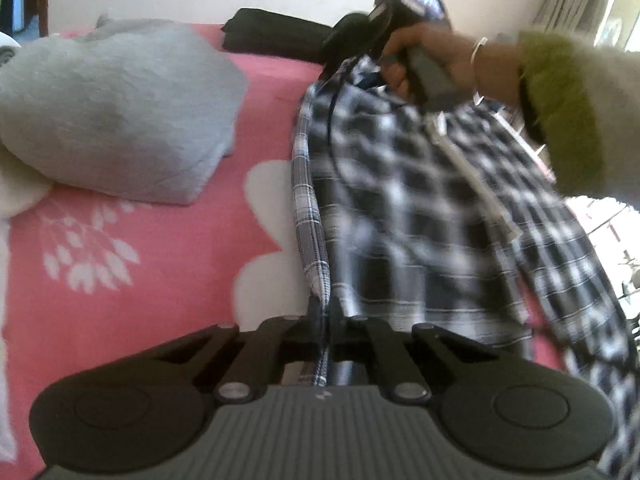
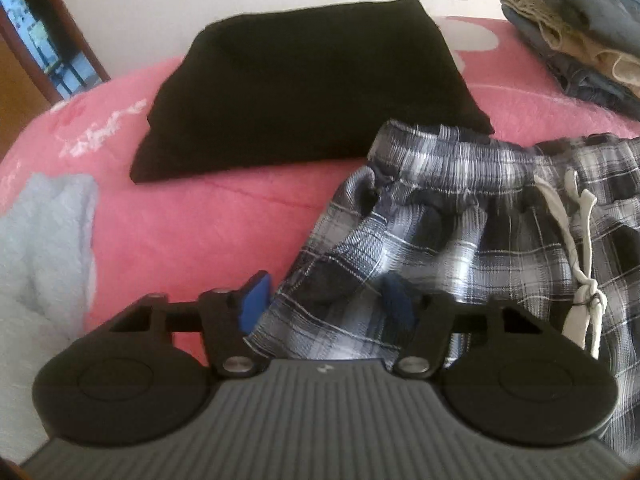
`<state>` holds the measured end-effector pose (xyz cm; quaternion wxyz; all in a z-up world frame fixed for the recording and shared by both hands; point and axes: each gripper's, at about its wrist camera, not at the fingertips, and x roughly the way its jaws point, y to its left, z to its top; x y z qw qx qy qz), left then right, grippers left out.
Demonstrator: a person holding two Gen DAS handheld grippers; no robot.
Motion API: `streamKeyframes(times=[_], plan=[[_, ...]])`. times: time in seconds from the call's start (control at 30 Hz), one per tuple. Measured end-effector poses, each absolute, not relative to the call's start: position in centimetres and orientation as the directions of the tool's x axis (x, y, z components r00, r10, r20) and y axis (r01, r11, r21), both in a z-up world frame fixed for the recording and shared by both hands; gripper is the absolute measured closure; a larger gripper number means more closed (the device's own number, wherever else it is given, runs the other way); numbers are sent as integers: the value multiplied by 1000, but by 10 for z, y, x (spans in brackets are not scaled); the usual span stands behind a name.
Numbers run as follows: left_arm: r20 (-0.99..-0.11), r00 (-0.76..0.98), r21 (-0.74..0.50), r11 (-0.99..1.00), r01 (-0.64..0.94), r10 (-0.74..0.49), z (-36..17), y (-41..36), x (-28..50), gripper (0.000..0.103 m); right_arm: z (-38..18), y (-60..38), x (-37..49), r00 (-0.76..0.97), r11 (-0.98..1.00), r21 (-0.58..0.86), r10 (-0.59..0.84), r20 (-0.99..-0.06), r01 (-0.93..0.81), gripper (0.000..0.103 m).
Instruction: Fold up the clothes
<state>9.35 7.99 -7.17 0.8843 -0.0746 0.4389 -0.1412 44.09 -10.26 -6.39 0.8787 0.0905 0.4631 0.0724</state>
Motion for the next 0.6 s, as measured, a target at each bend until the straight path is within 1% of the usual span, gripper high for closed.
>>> streamKeyframes(times=[0.03,0.07,0.1,0.13,0.2,0.3,0.43,0.6], plan=[[-745,577,-272,943,194,-334,-69,77,92,100,-65,-106,439,566,972,231,218,-795,-50,59],[-735,579,-288,936,204,-353,-67,74,91,100,-66,-110,438,572,970,237,225,-789,-56,63],[-721,581,-305,925,225,-379,-63,69,90,100,-66,-113,436,577,968,242,233,-783,-62,74],[-706,582,-321,915,246,-404,-59,65,88,100,-67,-117,435,583,967,247,240,-777,-68,87],[-689,572,-345,895,282,-446,-52,54,87,100,-69,-124,431,593,963,257,254,-764,-81,97],[-669,555,-366,869,332,-494,-42,39,85,100,-69,-136,426,612,956,278,279,-740,-100,99],[-637,531,-393,828,401,-559,-25,14,82,100,-50,-180,405,676,929,353,329,-660,-107,99],[-629,474,-412,781,469,-616,-8,-14,93,100,-31,-247,383,733,898,434,346,-586,-77,100]])
